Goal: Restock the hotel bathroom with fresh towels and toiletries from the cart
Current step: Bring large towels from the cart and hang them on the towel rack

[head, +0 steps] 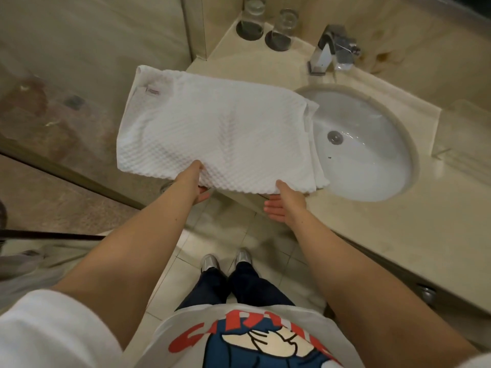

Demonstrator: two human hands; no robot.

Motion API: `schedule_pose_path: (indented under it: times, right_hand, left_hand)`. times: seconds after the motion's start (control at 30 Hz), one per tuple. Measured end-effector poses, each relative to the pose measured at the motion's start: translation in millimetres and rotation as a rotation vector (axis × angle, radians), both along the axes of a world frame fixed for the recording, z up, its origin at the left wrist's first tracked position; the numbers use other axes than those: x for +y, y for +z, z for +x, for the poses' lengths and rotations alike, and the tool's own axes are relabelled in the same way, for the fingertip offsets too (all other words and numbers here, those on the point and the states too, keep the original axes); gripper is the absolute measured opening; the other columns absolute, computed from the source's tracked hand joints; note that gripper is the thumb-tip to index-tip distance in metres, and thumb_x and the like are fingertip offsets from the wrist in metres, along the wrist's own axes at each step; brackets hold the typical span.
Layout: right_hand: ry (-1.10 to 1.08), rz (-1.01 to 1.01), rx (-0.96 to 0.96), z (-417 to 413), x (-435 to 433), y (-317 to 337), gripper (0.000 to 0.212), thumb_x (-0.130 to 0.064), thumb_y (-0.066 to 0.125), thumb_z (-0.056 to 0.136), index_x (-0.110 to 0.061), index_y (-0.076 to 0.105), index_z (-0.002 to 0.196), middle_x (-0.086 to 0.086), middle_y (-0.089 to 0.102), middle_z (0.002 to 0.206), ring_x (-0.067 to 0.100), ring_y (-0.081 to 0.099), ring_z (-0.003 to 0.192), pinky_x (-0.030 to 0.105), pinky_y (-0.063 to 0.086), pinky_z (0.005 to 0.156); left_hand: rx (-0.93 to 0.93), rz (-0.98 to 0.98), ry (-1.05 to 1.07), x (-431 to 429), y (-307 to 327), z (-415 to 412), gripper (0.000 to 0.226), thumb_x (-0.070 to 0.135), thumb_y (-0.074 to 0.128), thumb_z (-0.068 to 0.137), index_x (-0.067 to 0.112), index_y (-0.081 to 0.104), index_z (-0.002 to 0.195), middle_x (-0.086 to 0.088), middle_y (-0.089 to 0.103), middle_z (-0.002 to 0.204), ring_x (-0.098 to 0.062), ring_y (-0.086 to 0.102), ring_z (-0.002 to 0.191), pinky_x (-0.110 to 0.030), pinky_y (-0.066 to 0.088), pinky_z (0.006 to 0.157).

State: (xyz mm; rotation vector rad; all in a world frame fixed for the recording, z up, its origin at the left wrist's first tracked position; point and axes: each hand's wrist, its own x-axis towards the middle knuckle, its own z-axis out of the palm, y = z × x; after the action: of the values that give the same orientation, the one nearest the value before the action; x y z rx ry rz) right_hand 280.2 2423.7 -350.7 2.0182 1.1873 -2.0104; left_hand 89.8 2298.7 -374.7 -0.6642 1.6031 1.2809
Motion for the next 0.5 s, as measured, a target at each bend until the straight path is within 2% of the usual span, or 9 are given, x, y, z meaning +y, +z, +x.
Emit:
schedule_pose_path:
  times: [0.1,0.17,0.23,0.37,0.5]
  right_hand:
    - [-0.265,0.054,0.072,-14,-8,3,0.028,-0.024,0.06,0.093,-0.007,0.059,0.115,0.013,0.067,0.102,0.026,0.066,0.08,0.035,0.056,0.064]
    - [-0.435,0.115,0.086,-26,-12,6,0.027,-0.012,0.062,0.089,-0.008,0.061,0.116,0.007,0.067,0.104,0.023,0.065,0.083,0.036,0.058,0.074]
    - [-0.554,0.134,0.116,-37,-15,10,0.033,-0.007,0.065,0.087,-0.006,0.06,0.12,0.006,0.066,0.105,0.023,0.064,0.085,0.039,0.058,0.084]
    - [-0.637,0.16,0.14,-52,-13,16,0.051,-0.009,0.073,0.083,-0.008,0.054,0.131,0.007,0.063,0.121,0.027,0.065,0.104,0.044,0.057,0.089]
    - [-0.656,0.119,0.166,-52,-7,16,0.064,-0.02,0.082,0.076,-0.012,0.053,0.132,0.007,0.063,0.122,0.03,0.065,0.102,0.048,0.057,0.09]
  left_hand:
    - [-0.02,0.018,-0.012,1,4,-2,0.012,0.023,0.054,0.089,0.015,0.054,0.098,-0.008,0.062,0.094,-0.023,0.063,0.08,-0.038,0.052,0.064]
    - [-0.042,0.029,0.021,-1,4,-4,0.024,0.026,0.053,0.09,0.014,0.053,0.111,-0.01,0.063,0.102,-0.026,0.064,0.086,-0.042,0.054,0.079]
    - [-0.053,0.042,0.078,-3,5,-7,0.03,0.027,0.051,0.09,0.013,0.049,0.117,-0.014,0.062,0.109,-0.03,0.063,0.092,-0.044,0.055,0.082]
    - [-0.079,0.091,0.164,-10,3,-13,0.031,0.026,0.047,0.093,0.011,0.047,0.12,-0.017,0.06,0.105,-0.034,0.063,0.096,-0.048,0.054,0.091]
    - [-0.149,0.163,0.241,-17,0,-15,0.032,0.028,0.046,0.094,0.01,0.05,0.121,-0.016,0.061,0.119,-0.036,0.063,0.103,-0.051,0.052,0.094]
